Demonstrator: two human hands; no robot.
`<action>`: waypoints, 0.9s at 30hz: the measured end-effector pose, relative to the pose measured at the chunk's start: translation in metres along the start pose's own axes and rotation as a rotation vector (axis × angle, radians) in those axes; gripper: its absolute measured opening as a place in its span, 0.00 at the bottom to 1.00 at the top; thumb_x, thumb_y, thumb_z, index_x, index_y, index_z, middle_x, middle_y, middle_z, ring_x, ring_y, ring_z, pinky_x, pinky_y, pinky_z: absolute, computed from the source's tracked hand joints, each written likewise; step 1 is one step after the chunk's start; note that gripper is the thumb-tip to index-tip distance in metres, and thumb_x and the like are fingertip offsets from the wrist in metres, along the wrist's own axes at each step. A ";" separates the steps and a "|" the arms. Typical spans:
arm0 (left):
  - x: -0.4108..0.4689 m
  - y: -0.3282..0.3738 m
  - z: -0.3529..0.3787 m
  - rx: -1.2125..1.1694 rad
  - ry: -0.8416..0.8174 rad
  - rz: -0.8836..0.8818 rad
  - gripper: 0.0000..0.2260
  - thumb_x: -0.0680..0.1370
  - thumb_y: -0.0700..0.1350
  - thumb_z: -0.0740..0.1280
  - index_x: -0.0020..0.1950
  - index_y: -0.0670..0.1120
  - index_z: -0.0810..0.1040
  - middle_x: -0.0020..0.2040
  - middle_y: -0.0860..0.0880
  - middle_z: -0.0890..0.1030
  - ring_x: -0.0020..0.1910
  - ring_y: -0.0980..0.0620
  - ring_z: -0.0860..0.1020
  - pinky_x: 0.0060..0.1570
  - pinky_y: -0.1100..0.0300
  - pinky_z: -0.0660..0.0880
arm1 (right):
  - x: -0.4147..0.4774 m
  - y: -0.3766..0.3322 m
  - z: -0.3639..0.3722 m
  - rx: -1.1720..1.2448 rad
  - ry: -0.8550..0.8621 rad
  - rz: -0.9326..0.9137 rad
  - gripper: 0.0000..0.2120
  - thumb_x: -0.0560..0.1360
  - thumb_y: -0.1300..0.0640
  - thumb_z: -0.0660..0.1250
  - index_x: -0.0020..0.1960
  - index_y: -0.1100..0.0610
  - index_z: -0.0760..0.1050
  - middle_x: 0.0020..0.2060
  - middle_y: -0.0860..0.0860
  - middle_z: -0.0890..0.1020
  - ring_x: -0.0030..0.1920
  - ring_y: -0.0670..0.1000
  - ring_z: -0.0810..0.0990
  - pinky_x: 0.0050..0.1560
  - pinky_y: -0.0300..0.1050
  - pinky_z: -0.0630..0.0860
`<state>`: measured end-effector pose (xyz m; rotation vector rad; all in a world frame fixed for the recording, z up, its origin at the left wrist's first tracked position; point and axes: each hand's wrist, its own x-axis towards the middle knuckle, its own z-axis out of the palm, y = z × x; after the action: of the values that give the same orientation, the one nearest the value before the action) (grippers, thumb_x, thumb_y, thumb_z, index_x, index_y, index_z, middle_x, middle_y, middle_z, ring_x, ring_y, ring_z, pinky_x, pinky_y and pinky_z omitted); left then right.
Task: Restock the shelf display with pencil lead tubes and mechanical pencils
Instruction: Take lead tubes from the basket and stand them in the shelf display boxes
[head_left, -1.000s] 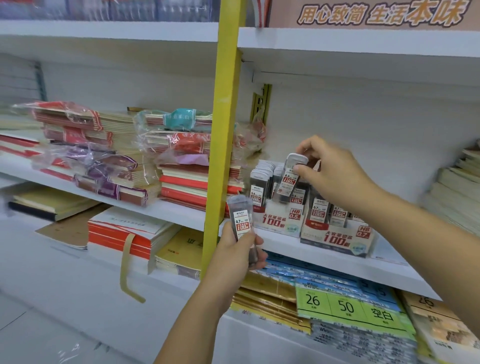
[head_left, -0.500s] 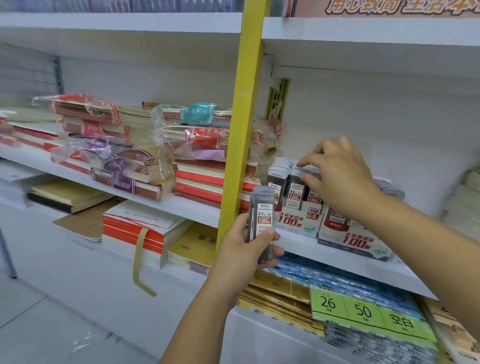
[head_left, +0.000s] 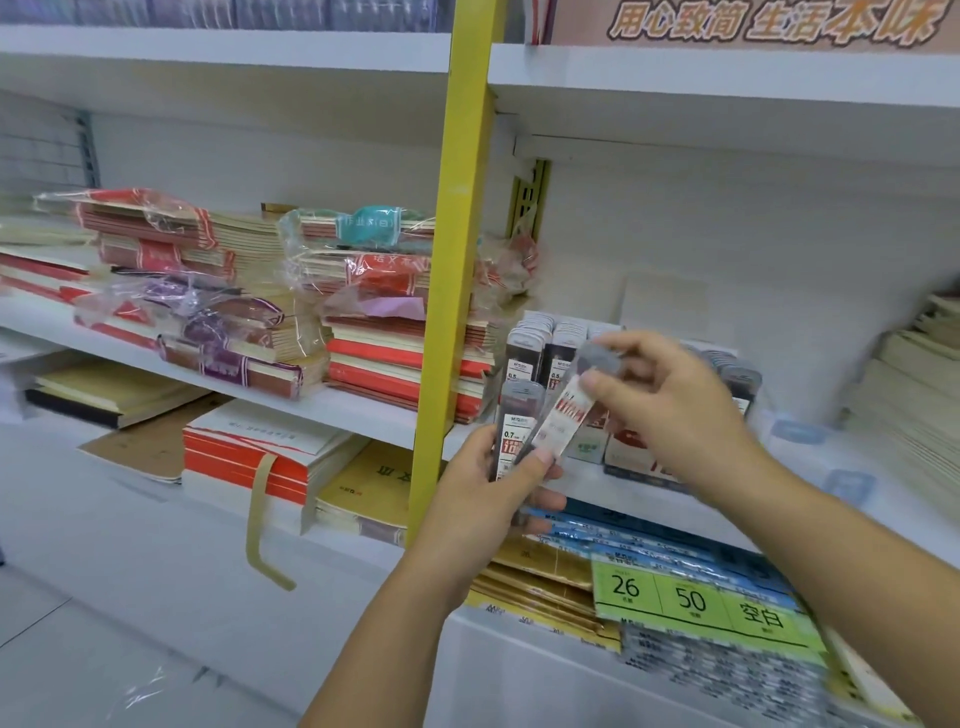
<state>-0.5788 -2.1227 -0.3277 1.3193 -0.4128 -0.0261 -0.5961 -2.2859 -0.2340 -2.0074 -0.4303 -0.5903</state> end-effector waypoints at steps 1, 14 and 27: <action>0.001 -0.001 0.000 -0.005 0.006 -0.009 0.07 0.82 0.47 0.65 0.60 0.55 0.76 0.48 0.52 0.87 0.45 0.52 0.86 0.39 0.59 0.82 | 0.001 -0.003 -0.010 -0.001 0.061 -0.038 0.10 0.75 0.57 0.69 0.52 0.45 0.76 0.43 0.43 0.84 0.41 0.44 0.83 0.37 0.35 0.78; 0.009 -0.017 0.024 0.048 -0.037 -0.037 0.06 0.84 0.46 0.63 0.57 0.57 0.77 0.45 0.51 0.86 0.42 0.53 0.85 0.39 0.58 0.82 | 0.003 0.020 -0.099 -0.616 0.108 -0.242 0.11 0.74 0.55 0.68 0.53 0.43 0.72 0.43 0.36 0.77 0.44 0.33 0.76 0.40 0.24 0.70; 0.012 -0.019 0.038 0.062 -0.046 -0.049 0.07 0.83 0.46 0.64 0.56 0.58 0.78 0.45 0.53 0.85 0.44 0.55 0.85 0.41 0.59 0.82 | 0.010 0.046 -0.094 -0.542 0.058 -0.062 0.14 0.71 0.54 0.74 0.45 0.38 0.72 0.40 0.41 0.78 0.42 0.37 0.76 0.39 0.28 0.70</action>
<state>-0.5757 -2.1662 -0.3349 1.3918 -0.4233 -0.0850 -0.5858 -2.3895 -0.2216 -2.4873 -0.3193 -0.8715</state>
